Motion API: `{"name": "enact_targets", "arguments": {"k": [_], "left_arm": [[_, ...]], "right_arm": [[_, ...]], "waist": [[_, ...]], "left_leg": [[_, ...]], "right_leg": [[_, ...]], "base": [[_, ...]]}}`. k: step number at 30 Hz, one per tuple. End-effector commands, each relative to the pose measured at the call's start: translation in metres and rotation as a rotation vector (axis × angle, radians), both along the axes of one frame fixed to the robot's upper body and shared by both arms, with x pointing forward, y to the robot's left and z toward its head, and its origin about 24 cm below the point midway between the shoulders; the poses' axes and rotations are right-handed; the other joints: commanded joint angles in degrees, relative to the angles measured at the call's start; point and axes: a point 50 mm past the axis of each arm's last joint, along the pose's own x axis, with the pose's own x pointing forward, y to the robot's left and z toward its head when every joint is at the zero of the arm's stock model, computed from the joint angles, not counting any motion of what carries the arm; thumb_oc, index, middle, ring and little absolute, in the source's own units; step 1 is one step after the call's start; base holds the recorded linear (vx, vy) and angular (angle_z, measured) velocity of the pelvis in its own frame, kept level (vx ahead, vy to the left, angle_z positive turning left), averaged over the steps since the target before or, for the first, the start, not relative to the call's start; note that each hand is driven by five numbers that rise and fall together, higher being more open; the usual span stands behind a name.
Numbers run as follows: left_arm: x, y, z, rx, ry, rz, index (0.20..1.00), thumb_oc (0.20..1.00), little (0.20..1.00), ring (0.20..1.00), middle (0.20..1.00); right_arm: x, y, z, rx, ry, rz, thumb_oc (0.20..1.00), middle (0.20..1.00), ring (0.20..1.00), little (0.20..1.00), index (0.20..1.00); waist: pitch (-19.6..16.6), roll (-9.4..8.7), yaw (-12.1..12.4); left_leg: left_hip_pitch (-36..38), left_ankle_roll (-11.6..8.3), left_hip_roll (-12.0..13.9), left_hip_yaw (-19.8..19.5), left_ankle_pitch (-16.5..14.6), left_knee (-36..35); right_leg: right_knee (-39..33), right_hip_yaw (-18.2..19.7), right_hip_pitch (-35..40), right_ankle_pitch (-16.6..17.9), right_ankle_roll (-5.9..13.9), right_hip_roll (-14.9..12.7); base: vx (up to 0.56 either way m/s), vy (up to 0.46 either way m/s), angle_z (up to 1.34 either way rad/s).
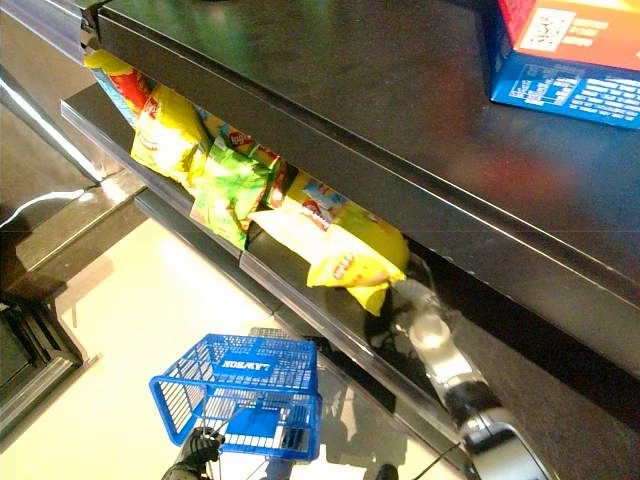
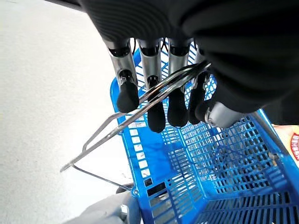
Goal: Pick up the snacks into the basket
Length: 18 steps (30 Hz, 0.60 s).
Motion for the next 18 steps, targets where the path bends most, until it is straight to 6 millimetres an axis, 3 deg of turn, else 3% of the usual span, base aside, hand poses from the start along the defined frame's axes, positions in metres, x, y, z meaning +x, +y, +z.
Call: {"name": "enact_targets", "arguments": {"k": [1, 3, 9, 10, 14, 18], "left_arm": [[-0.021, 0.021, -0.010, 0.067, 0.100, 0.017, 0.228, 0.228, 0.228, 0.228, 0.228], [-0.024, 0.025, -0.011, 0.063, 0.131, 0.012, 0.200, 0.200, 0.200, 0.200, 0.200], [-0.031, 0.028, -0.016, 0.043, 0.183, 0.011, 0.200, 0.200, 0.200, 0.200, 0.200], [-0.035, 0.029, -0.019, 0.032, 0.199, 0.017, 0.200, 0.200, 0.200, 0.200, 0.200], [-0.042, 0.031, -0.022, 0.012, 0.225, 0.025, 0.200, 0.200, 0.200, 0.200, 0.200], [-0.049, 0.032, -0.026, -0.004, 0.248, 0.028, 0.200, 0.200, 0.200, 0.200, 0.200]], "right_arm": [[-0.017, -0.035, 0.017, -0.005, -0.072, -0.047, 0.200, 0.200, 0.200, 0.200, 0.200], [-0.036, -0.051, 0.026, -0.023, -0.098, -0.025, 0.200, 0.200, 0.200, 0.200, 0.200], [-0.070, -0.067, 0.032, -0.065, -0.110, 0.018, 0.200, 0.200, 0.200, 0.200, 0.200], [-0.085, -0.069, 0.029, -0.058, -0.097, 0.050, 0.200, 0.200, 0.200, 0.200, 0.200], [-0.107, -0.071, 0.024, -0.030, -0.072, 0.096, 0.200, 0.200, 0.200, 0.200, 0.200], [-0.133, -0.065, 0.005, -0.007, 0.028, 0.170, 0.200, 0.200, 0.200, 0.200, 0.200]], "waist": [[-1.1, -1.31, -1.9], [-2.2, -1.86, -3.4], [-4.2, -1.72, -5.6], [-5.0, -1.58, -6.5], [-6.3, -1.30, -7.9], [-7.6, -1.13, -9.7]], "left_leg": [[4.7, 0.69, -2.3, 3.9, -7.3, 0.0], [5.6, 0.70, -2.1, 4.7, -7.7, 0.0], [7.0, 0.71, -1.9, 6.0, -8.3, 0.0], [7.7, 0.76, -1.8, 6.8, -8.6, 0.0], [9.0, 0.79, -1.6, 7.9, -9.2, 0.0], [10.1, 0.75, -1.3, 9.0, -9.6, 0.0]], "right_leg": [[0.6, 6.8, -6.6, 5.3, 3.99, -3.5], [0.6, 7.6, -6.4, 5.1, 3.89, -3.3], [0.6, 8.6, -5.8, 4.9, 3.91, -3.2], [0.6, 9.2, -5.4, 4.7, 3.92, -3.1], [0.5, 10.1, -4.8, 4.4, 3.89, -2.8], [0.7, 11.3, -4.2, 4.1, 3.86, -2.6]], "base": [[0.02, -0.007, -0.06], [0.03, -0.022, -0.06], [0.03, -0.011, -0.22], [0.04, -0.001, -0.13], [0.04, -0.001, -0.23], [0.03, 0.004, -0.13]]}}
